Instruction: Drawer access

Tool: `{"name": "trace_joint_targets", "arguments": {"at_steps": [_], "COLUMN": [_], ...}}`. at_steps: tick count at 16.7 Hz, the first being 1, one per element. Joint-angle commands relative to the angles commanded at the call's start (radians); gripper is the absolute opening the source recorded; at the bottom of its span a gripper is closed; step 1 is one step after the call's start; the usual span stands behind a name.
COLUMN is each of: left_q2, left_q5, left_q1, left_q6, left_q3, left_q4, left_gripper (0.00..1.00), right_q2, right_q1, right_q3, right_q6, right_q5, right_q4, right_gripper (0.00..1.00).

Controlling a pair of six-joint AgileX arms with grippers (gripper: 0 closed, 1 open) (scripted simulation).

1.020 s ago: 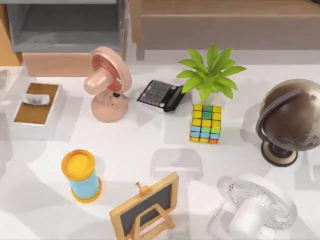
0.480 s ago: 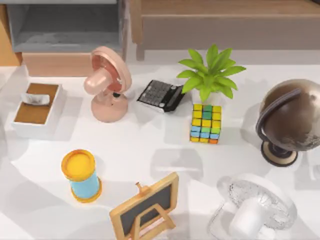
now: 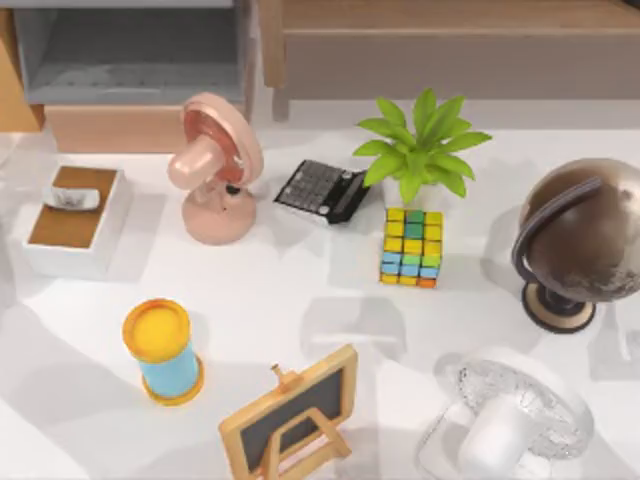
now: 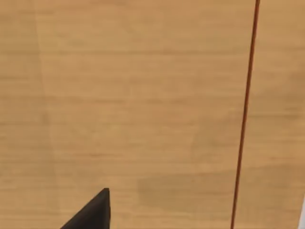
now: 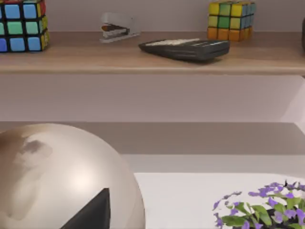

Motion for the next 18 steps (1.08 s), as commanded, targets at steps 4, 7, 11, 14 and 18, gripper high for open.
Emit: {"name": "trace_joint_targets", "arguments": {"at_steps": [4,7,11,14,18], "left_q2": [0.0,0.0,0.0,0.0,0.0], "left_q5": [0.0,0.0,0.0,0.0,0.0], "left_q1": [0.0,0.0,0.0,0.0,0.0], "left_q6": [0.0,0.0,0.0,0.0,0.0], "left_q3": [0.0,0.0,0.0,0.0,0.0], "left_q4": [0.0,0.0,0.0,0.0,0.0], "left_gripper": [0.85,0.62,0.32,0.1,0.0], "right_q2": [0.0,0.0,0.0,0.0,0.0], "right_q1": [0.0,0.0,0.0,0.0,0.0], "right_q3": [0.0,0.0,0.0,0.0,0.0], "right_q6": [0.0,0.0,0.0,0.0,0.0], "right_q5": [0.0,0.0,0.0,0.0,0.0], "right_q4": [0.0,0.0,0.0,0.0,0.0], "right_gripper": [1.0,1.0,1.0,1.0,1.0]}}
